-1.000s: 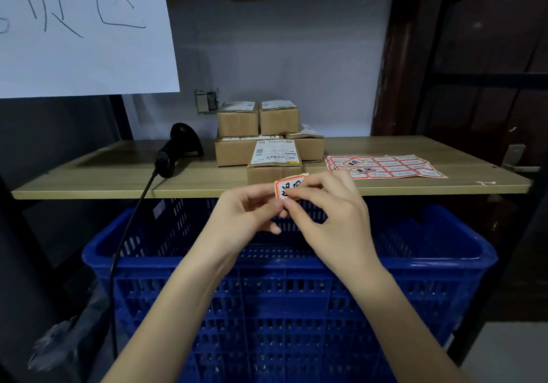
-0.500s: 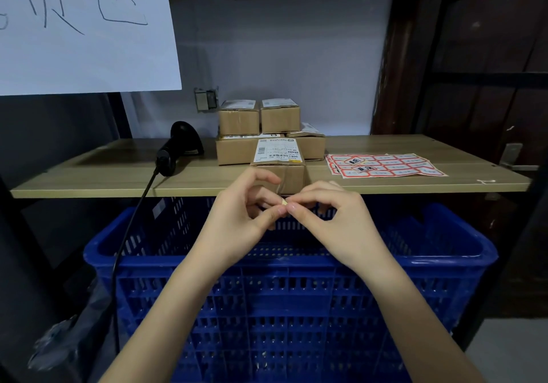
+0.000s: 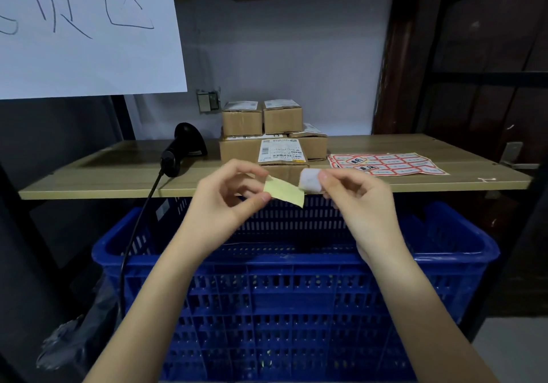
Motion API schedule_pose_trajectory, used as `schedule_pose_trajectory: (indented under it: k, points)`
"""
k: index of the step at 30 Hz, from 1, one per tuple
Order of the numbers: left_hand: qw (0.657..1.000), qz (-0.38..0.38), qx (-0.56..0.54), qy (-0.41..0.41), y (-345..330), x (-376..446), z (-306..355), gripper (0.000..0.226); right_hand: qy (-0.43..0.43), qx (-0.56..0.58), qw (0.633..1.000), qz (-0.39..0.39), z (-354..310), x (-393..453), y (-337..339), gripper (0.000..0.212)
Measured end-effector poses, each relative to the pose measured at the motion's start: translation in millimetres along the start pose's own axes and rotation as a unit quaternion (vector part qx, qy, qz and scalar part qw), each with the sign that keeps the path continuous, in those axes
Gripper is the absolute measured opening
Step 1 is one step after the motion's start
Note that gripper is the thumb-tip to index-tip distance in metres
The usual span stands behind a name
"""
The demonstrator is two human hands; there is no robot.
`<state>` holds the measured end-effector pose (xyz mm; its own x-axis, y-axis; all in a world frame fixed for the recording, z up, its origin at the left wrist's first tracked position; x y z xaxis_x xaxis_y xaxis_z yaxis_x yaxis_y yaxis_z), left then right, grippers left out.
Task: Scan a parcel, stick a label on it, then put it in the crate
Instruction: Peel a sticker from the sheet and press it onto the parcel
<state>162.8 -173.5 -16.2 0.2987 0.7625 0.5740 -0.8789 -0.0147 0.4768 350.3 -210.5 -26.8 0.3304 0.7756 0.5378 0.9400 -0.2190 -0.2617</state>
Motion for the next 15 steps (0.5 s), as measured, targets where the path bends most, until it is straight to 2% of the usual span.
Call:
schedule_pose_trajectory:
  k: [3,5,8,10,13,15]
  points:
    - [0.99,0.098,-0.042,0.092,26.8,10.8,-25.5,0.021,-0.053,0.085,0.99,0.095,11.4,0.6,15.8,0.016]
    - [0.975,0.142,-0.016,0.169,38.6,22.0,-52.7,0.024,-0.059,0.108,0.985,0.124,14.3,-0.7,19.8,0.015]
    - [0.952,0.131,0.072,0.267,39.0,42.8,-95.5,0.019,-0.048,0.122,0.983,0.128,13.9,-2.8,16.7,0.013]
    - [0.936,0.103,0.157,0.298,32.9,52.8,-109.1,0.015,-0.037,0.124,0.985,0.117,14.1,-3.3,11.7,0.011]
    - [0.886,0.086,0.349,0.293,28.8,60.9,-101.4,0.024,-0.019,0.097,0.99,0.096,15.1,-3.2,3.9,0.01]
    - [0.853,0.081,0.434,0.279,26.9,65.4,-89.0,0.024,-0.008,0.087,0.993,0.08,15.7,-3.2,-0.2,0.01]
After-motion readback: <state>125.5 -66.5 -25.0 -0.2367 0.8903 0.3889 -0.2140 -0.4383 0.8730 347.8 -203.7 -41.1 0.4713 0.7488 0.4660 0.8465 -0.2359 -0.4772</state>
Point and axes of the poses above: each hand's wrist, its own x-axis towards the middle knuckle, its own y-axis out of the back of the hand, z = x × y, the point moved 7 cm from there along x, towards the middle knuckle, and after that the axes turned 15 degrees about x, right-handed, at the moved point
